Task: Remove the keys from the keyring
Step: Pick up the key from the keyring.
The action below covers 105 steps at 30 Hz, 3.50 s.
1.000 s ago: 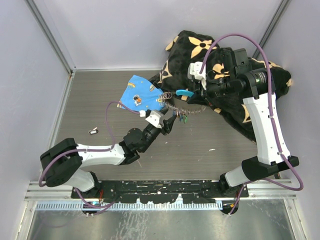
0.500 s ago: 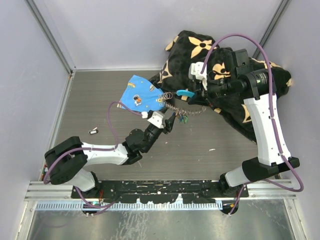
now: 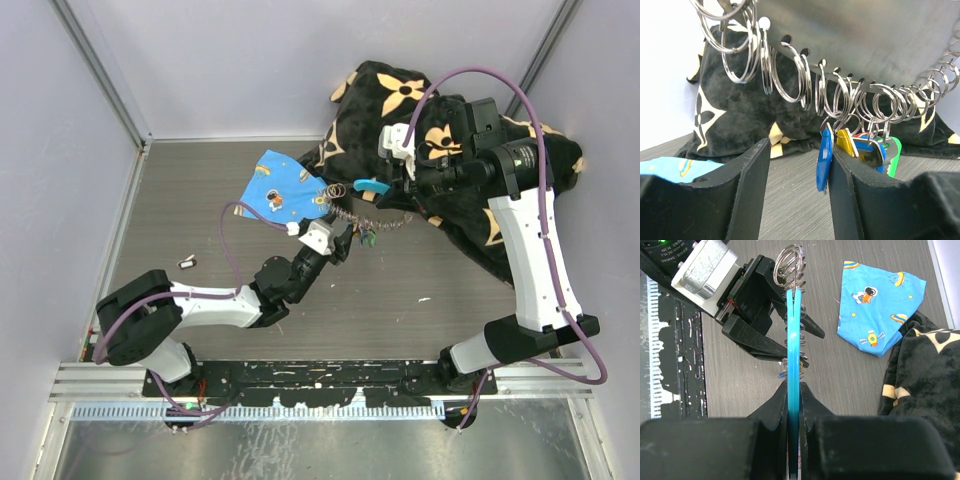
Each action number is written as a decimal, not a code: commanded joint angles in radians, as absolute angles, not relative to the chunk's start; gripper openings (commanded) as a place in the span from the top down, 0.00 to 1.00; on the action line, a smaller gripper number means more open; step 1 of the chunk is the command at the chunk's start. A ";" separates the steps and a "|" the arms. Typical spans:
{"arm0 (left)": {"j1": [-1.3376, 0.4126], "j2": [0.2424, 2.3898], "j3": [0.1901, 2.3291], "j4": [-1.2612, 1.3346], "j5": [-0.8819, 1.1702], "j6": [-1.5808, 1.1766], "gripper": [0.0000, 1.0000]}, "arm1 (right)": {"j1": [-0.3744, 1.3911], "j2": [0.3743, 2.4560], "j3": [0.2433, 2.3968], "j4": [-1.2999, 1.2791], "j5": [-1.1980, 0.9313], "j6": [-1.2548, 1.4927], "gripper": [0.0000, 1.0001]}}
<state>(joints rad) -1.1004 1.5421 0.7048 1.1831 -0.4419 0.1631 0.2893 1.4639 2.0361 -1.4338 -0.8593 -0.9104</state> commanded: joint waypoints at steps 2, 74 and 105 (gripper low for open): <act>-1.106 1.549 0.741 1.280 -0.461 0.187 0.52 | 0.282 1.420 2.048 -1.382 -0.914 -0.898 0.99; -1.038 1.261 0.683 0.688 -0.182 -0.085 1.00 | 0.160 1.402 1.680 -1.085 -1.061 -0.656 0.92; -0.730 1.495 1.417 -0.963 0.630 -0.126 1.00 | 0.125 1.491 1.355 -0.891 -1.242 -0.735 0.34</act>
<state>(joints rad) -0.7311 1.4586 1.3022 -0.7105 0.5301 -0.1829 0.1310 1.4948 1.3529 -0.8856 -1.1923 -0.6445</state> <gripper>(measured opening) 0.021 0.652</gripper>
